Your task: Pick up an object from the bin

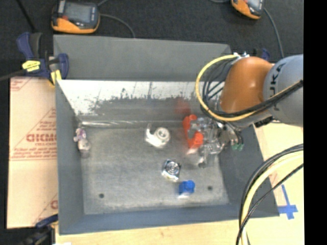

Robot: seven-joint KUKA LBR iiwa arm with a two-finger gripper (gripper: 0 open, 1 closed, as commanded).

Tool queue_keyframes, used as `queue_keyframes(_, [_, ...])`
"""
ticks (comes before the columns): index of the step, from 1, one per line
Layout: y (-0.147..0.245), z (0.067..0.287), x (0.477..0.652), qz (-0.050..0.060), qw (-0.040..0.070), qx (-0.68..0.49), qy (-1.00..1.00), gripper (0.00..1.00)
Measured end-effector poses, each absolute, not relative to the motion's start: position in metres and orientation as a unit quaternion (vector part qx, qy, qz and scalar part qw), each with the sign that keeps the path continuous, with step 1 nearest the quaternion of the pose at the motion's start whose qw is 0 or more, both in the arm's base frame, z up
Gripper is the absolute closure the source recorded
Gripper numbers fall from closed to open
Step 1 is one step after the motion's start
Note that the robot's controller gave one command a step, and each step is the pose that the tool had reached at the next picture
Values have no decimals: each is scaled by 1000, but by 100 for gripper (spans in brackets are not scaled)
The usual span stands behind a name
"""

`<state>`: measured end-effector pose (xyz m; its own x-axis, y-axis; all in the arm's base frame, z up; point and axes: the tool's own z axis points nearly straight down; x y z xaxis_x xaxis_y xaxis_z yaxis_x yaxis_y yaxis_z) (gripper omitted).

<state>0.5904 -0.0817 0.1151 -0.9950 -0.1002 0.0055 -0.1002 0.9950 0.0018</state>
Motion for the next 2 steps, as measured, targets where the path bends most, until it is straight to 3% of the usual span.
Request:
queue_keyframes(1, [-87,74,623,-2,-11,30,-999,0])
queue_keyframes(2, [-87,72,619,-2,-5,30,-1000,100])
